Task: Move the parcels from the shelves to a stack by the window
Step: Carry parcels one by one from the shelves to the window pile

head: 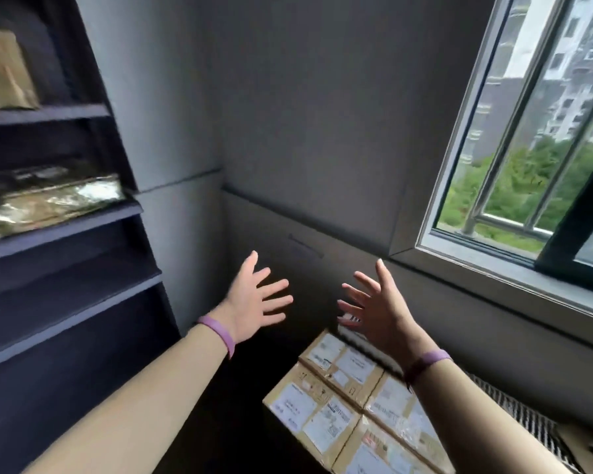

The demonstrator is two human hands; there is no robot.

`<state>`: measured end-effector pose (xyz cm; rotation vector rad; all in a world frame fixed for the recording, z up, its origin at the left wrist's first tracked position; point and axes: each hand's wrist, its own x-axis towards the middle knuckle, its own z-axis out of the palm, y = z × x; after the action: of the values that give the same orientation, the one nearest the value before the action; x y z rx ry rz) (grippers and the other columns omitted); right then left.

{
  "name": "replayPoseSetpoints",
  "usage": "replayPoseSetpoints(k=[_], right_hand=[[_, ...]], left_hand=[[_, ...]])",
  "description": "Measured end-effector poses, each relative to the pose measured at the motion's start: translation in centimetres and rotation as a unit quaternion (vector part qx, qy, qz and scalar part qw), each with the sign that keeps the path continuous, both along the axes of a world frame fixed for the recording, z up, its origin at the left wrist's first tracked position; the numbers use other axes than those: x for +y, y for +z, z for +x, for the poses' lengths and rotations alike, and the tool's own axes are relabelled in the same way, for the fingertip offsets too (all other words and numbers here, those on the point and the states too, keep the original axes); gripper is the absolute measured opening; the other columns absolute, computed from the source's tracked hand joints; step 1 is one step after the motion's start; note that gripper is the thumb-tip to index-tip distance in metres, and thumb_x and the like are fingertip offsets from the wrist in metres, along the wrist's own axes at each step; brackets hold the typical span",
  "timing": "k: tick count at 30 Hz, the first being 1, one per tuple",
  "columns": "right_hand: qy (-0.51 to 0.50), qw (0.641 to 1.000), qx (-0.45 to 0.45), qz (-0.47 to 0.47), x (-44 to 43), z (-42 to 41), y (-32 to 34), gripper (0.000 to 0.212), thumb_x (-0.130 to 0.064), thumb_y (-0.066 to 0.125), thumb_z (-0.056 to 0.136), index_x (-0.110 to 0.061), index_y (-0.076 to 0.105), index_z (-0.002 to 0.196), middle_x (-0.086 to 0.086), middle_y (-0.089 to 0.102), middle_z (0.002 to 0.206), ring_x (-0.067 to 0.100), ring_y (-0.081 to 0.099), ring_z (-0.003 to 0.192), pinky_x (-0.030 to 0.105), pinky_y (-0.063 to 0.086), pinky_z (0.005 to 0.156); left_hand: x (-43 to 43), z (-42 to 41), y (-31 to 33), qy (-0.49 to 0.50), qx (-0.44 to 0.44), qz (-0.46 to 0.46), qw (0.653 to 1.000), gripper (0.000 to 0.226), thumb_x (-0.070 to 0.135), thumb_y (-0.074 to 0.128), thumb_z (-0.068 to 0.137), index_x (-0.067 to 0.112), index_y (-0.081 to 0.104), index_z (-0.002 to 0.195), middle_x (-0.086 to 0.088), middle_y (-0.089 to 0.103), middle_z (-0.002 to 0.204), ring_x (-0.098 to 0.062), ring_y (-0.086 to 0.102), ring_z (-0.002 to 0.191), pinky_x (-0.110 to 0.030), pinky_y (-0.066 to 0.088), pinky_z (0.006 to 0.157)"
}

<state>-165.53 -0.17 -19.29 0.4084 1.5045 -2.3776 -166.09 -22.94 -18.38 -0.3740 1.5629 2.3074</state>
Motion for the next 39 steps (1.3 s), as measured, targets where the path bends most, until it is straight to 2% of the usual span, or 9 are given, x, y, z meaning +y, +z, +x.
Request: replayPoseSetpoints(k=[6, 9, 16, 19, 22, 25, 28, 34, 39], right_hand=[[0.119, 0.983, 0.02, -0.141, -7.9, 1.1, 3.4, 0.073, -0.072, 0.035, 0.092, -0.026, 0.042, 0.148, 0.011, 0.049, 0.148, 0.038, 0.045, 0.135, 0.055, 0.04, 0.103], [0.184, 0.965, 0.026, -0.183, -13.3, 2.6, 4.8, 0.073, -0.071, 0.035, 0.093, -0.024, 0.042, 0.148, 0.013, 0.051, 0.146, 0.039, 0.049, 0.131, 0.057, 0.036, 0.11], [0.341, 0.922, 0.058, -0.172, -25.6, 7.8, 8.3, 0.068, -0.069, 0.04, 0.092, -0.023, 0.051, 0.142, 0.01, 0.059, 0.138, 0.036, 0.057, 0.123, 0.056, 0.039, 0.109], [0.404, 0.896, 0.074, -0.17, -30.5, 10.8, 10.2, 0.064, -0.068, 0.036, 0.094, -0.025, 0.053, 0.138, 0.01, 0.055, 0.142, 0.035, 0.051, 0.129, 0.054, 0.034, 0.112], [0.464, 0.865, 0.083, -0.169, -35.3, 14.2, 11.9, 0.058, -0.068, 0.034, 0.094, -0.026, 0.058, 0.126, 0.009, 0.049, 0.15, 0.034, 0.041, 0.14, 0.051, 0.03, 0.113], [0.506, 0.842, 0.118, -0.145, -40.2, 17.8, 13.1, 0.065, -0.068, 0.033, 0.095, -0.028, 0.047, 0.144, 0.007, 0.043, 0.155, 0.034, 0.037, 0.143, 0.05, 0.03, 0.114], [0.533, 0.824, 0.147, -0.127, -45.0, 21.6, 13.7, 0.069, -0.069, 0.033, 0.095, -0.029, 0.041, 0.15, 0.004, 0.039, 0.158, 0.033, 0.033, 0.146, 0.053, 0.027, 0.117], [0.516, 0.826, 0.202, -0.101, -52.6, 27.2, 13.9, 0.066, -0.067, 0.034, 0.095, -0.034, 0.035, 0.153, -0.004, 0.031, 0.162, 0.029, 0.024, 0.151, 0.055, 0.021, 0.119], [0.487, 0.841, 0.22, -0.082, -56.5, 27.9, 13.3, 0.064, -0.069, 0.033, 0.095, -0.04, 0.037, 0.151, -0.005, 0.03, 0.163, 0.027, 0.021, 0.152, 0.055, 0.019, 0.119]], left_hand=[[-5.1, 6.4, 3.7, 0.143, 0.039, 0.129, 0.981, 0.076, 0.069, 0.035, 0.092, 0.021, 0.032, 0.151, -0.014, 0.065, 0.129, -0.039, 0.063, 0.113, -0.058, 0.039, 0.106], [-8.9, 10.4, 4.9, 0.205, 0.069, 0.15, 0.965, 0.076, 0.069, 0.037, 0.092, 0.02, 0.033, 0.151, -0.015, 0.068, 0.124, -0.04, 0.064, 0.112, -0.058, 0.04, 0.104], [-18.9, 21.6, 8.1, 0.357, 0.14, 0.143, 0.912, 0.069, 0.066, 0.039, 0.093, 0.019, 0.043, 0.143, -0.014, 0.069, 0.122, -0.038, 0.067, 0.108, -0.056, 0.044, 0.099], [-22.6, 26.8, 9.4, 0.411, 0.168, 0.135, 0.886, 0.066, 0.065, 0.039, 0.094, 0.018, 0.046, 0.14, -0.014, 0.069, 0.122, -0.038, 0.067, 0.108, -0.055, 0.044, 0.099], [-25.9, 31.9, 10.6, 0.457, 0.19, 0.11, 0.862, 0.065, 0.064, 0.04, 0.094, 0.018, 0.047, 0.138, -0.014, 0.069, 0.122, -0.038, 0.067, 0.109, -0.055, 0.043, 0.103], [-29.0, 36.9, 11.6, 0.498, 0.198, 0.062, 0.842, 0.062, 0.064, 0.038, 0.095, 0.02, 0.048, 0.139, -0.011, 0.069, 0.122, -0.035, 0.066, 0.113, -0.054, 0.042, 0.104], [-32.1, 41.4, 12.2, 0.533, 0.184, -0.007, 0.825, 0.06, 0.063, 0.035, 0.096, 0.024, 0.05, 0.139, -0.007, 0.069, 0.123, -0.031, 0.061, 0.118, -0.053, 0.038, 0.109], [-38.2, 46.1, 13.0, 0.535, 0.156, -0.109, 0.823, 0.055, 0.06, 0.029, 0.098, 0.029, 0.05, 0.139, -0.004, 0.05, 0.146, -0.026, 0.041, 0.139, -0.05, 0.025, 0.118], [-42.7, 45.8, 13.4, 0.495, 0.152, -0.153, 0.842, 0.059, 0.061, 0.031, 0.097, 0.03, 0.044, 0.145, 0.0, 0.042, 0.152, -0.022, 0.033, 0.143, -0.046, 0.021, 0.119]])
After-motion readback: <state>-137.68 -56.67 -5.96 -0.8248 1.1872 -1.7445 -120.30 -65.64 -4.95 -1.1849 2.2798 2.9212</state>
